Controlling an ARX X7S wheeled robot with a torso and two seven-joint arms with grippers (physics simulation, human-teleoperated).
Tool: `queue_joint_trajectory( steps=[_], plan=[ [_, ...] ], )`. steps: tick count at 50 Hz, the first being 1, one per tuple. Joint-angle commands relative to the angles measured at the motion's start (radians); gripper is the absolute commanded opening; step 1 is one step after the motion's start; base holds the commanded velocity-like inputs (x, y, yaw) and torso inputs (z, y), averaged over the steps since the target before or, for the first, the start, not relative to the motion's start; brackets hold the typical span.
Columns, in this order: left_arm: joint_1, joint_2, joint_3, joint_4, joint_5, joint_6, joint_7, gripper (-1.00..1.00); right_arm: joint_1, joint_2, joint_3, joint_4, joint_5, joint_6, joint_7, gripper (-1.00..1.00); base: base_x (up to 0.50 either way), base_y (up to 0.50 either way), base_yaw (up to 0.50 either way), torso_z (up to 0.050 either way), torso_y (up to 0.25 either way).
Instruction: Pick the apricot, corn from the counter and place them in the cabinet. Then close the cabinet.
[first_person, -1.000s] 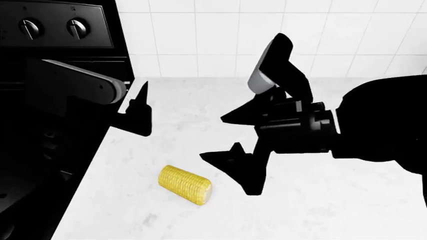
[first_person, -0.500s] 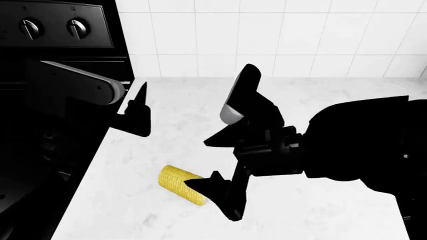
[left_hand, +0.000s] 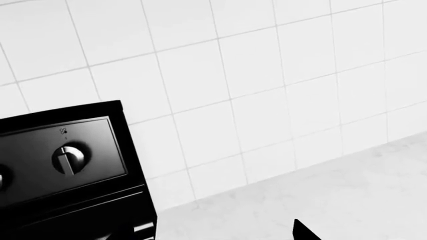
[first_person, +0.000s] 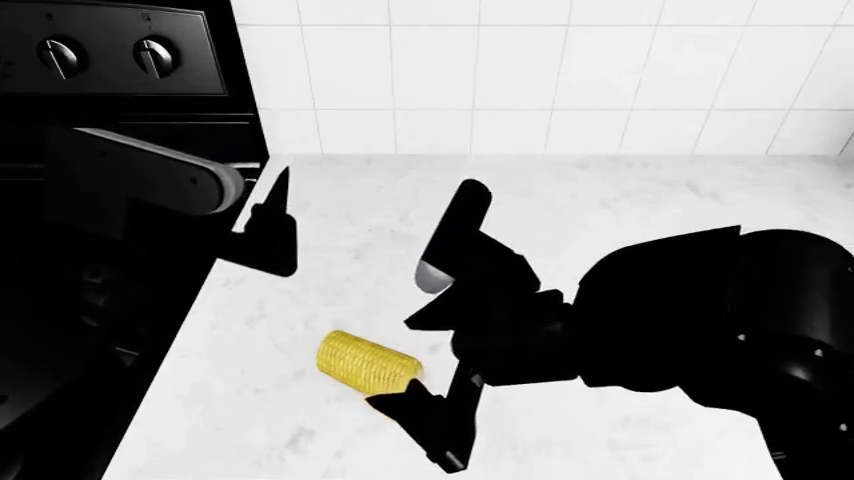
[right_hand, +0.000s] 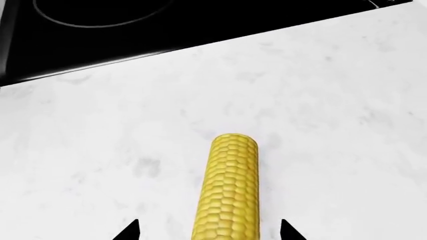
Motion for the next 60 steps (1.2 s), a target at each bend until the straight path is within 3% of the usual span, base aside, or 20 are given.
queue_joint_trajectory(
  steps=[1, 42, 43, 52, 60],
  plan=[
    [0.014, -0.005, 0.0, -0.002, 0.003, 0.014, 0.0, 1.0, -0.044, -0.004, -0.047, 0.007, -0.037, -0.038, -0.005, 1.0, 0.0, 0.0, 0.0, 0.0, 0.0],
    [0.026, -0.021, -0.004, -0.003, -0.011, 0.032, -0.006, 1.0, -0.123, -0.016, -0.143, 0.131, -0.153, -0.16, -0.031, 1.0, 0.0, 0.0, 0.0, 0.0, 0.0],
    [0.027, -0.022, -0.004, -0.002, -0.012, 0.032, -0.006, 1.0, -0.123, -0.016, -0.141, 0.13, -0.152, -0.16, -0.03, -1.0, 0.0, 0.0, 0.0, 0.0, 0.0],
    [0.038, -0.024, -0.004, 0.002, -0.014, 0.038, -0.009, 1.0, -0.102, -0.002, -0.093, 0.099, -0.107, -0.147, 0.001, -1.0, 0.0, 0.0, 0.0, 0.0, 0.0],
    [0.047, -0.027, -0.003, 0.004, -0.014, 0.045, -0.01, 1.0, -0.108, 0.046, 0.033, 0.015, 0.007, -0.141, 0.092, -1.0, 0.0, 0.0, 0.0, 0.0, 0.0]
  ],
)
